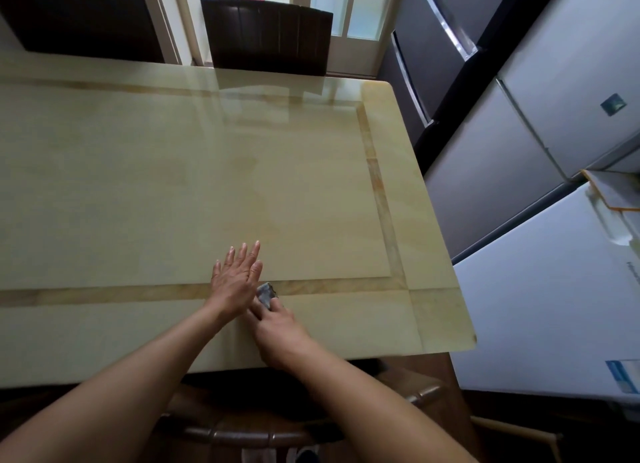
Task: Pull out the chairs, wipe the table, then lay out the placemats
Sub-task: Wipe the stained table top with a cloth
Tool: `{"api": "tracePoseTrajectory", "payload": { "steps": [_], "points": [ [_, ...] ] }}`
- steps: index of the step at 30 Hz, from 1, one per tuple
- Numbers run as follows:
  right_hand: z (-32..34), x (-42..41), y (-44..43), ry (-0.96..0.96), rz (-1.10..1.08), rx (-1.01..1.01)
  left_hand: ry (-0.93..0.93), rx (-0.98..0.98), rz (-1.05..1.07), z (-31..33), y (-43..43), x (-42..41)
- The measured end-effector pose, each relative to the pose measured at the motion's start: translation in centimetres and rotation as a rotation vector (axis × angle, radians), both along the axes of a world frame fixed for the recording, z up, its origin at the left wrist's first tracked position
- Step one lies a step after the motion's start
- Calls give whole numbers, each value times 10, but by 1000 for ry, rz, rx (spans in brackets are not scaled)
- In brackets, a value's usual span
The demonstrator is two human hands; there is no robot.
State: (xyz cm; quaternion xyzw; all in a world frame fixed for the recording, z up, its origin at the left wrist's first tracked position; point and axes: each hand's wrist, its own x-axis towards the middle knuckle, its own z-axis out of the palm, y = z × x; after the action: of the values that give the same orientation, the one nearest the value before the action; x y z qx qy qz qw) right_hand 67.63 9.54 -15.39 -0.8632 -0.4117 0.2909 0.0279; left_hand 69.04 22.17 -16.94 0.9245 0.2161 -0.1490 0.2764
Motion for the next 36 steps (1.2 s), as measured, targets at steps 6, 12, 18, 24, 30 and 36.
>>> {"api": "tracePoseTrajectory", "payload": {
  "steps": [6, 12, 18, 24, 30, 36],
  "points": [
    [2, 45, -81, -64, -145, -59, -7, -34, -48, 6, -30, 1],
    [-7, 107, -184, -127, -446, -234, -18, -56, -86, 6, -68, 11],
    [-5, 110, -268, -144, -657, -302, -1, -56, -98, 5, -104, 12],
    [7, 105, -266, -181, -652, -401, -12, -62, -86, 10, -111, 3],
    [9, 73, -155, -69, -506, -381, -14, -55, -40, 14, -93, -7],
    [10, 15, -51, -104, -71, -194, 14, -38, -10, 12, -76, -16]
  ]
}}
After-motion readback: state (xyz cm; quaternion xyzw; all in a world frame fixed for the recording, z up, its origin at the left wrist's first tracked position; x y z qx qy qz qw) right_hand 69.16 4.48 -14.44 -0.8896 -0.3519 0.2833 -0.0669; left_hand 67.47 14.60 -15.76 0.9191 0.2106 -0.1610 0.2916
